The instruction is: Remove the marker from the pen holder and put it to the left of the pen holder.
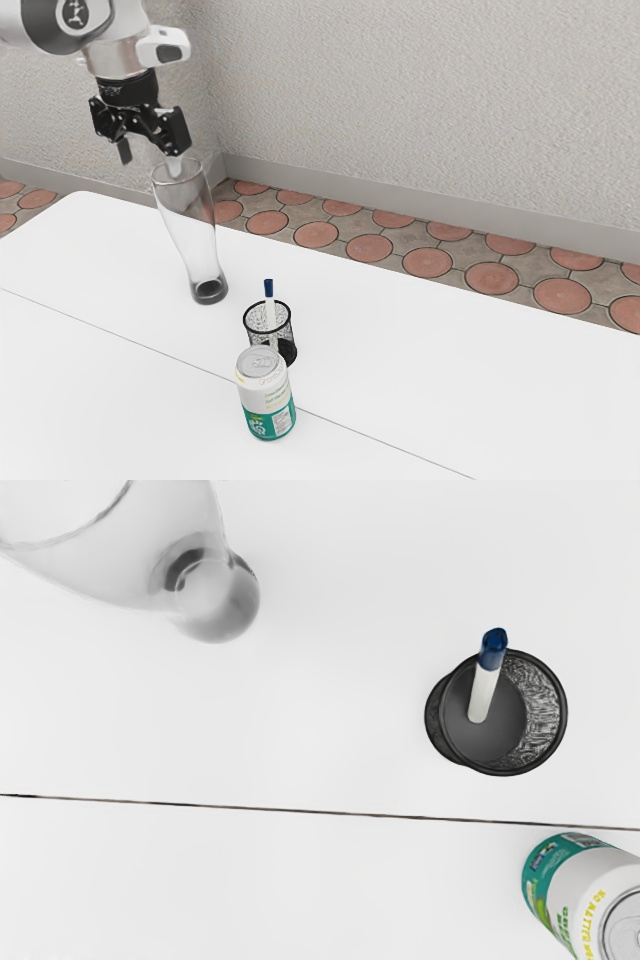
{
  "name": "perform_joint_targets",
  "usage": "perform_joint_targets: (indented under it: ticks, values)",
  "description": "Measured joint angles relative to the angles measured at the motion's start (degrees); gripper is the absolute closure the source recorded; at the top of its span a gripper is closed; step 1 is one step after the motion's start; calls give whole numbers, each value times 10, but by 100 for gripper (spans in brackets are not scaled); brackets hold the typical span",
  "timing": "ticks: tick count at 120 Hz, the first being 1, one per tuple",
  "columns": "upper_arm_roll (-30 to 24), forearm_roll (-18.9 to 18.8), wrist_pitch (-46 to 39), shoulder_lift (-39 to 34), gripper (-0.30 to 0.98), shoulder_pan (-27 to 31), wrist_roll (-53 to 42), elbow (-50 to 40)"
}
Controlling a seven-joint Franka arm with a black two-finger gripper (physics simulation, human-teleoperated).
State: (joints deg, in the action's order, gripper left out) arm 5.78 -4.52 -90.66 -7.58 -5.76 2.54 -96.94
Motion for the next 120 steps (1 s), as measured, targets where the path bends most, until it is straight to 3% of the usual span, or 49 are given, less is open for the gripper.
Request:
perform_joint_targets:
  ticks: [16, 37, 66, 120]
  values:
    - [-9, -4, -11, 3, 0, -4, 15, -27]
    - [-20, 7, -90, 45, 0, -2, 35, -99]
    - [-48, 18, -213, 142, 0, 4, 64, -106]
    - [-52, 31, -350, 227, 0, -1, 94, -124]
